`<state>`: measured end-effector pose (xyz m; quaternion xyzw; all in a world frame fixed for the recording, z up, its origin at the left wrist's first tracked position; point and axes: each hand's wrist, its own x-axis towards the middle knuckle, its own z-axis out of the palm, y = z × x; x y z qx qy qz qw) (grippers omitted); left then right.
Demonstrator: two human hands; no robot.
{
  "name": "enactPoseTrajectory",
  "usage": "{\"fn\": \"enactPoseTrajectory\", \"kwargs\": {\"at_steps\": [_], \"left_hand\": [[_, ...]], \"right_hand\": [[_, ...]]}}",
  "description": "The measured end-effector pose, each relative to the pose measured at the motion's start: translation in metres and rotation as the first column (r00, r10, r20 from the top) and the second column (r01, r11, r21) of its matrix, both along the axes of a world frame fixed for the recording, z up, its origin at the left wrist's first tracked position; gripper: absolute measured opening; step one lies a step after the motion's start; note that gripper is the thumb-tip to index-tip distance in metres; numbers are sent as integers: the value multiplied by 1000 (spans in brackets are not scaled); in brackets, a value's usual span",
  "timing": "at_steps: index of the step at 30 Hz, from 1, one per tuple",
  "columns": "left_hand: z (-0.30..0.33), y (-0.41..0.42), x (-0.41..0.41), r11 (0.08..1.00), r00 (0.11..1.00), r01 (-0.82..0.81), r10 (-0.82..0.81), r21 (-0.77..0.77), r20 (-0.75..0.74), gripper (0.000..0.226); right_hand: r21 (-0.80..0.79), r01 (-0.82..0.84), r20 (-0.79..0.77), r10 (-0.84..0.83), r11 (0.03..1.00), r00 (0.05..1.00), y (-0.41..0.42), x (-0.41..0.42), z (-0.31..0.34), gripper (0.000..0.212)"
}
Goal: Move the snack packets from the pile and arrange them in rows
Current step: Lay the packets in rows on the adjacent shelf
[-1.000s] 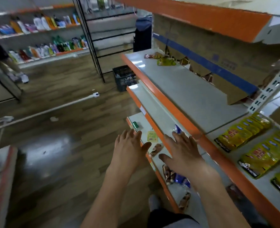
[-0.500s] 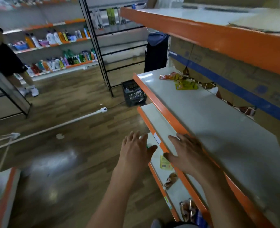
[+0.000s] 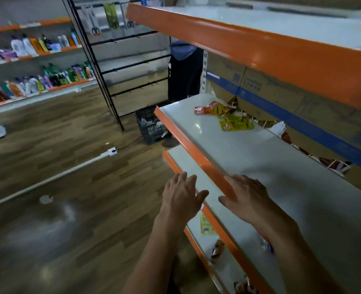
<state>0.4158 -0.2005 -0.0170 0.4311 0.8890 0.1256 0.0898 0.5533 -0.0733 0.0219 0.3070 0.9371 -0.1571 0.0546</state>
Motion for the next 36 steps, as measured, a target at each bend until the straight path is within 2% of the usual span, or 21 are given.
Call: {"fn": "enactPoseTrajectory", "kwargs": {"at_steps": [4,6,8,9,11,15,20,27,31,36], "left_hand": [[-8,38,-45,995,996,92,-91,-38,12,63],[-13,61,-71,987,987,163,-163,-14,-6,62],[-16,82,-97,973,973,230,-229,34,-28,73],[-18,94,-112,965,967,255,-253,54,-40,76],[-18,116,-139,955,956,293,-291,55,-33,63],[-7,162,-180,909,915,404,-403,106,-29,58],[-11,219,-217,873,880,466,-474,140,22,56],[-22,280,-234,765,797,579,-604,283,5,38],[-16,299,-236,687,717,678,-696,261,-31,31],[-18,313,-243,707,707,707,-707,22,29,50]], "right_hand": [[5,132,-18,-131,991,991,23,-33,-11,54],[-9,216,-32,-216,976,976,32,-52,-12,70],[-12,302,-118,-301,953,946,42,-74,-15,91],[-9,334,-123,-333,942,935,49,-86,-16,87],[9,386,-71,-385,922,920,61,-107,-21,70],[15,507,-141,-500,862,854,84,-143,-39,84],[52,602,-222,-579,797,785,110,-185,-50,68],[57,647,-224,-622,760,750,135,-217,-72,80],[79,640,-225,-611,765,759,151,-221,-81,80],[122,692,-219,-661,711,718,157,-228,-68,78]]}}
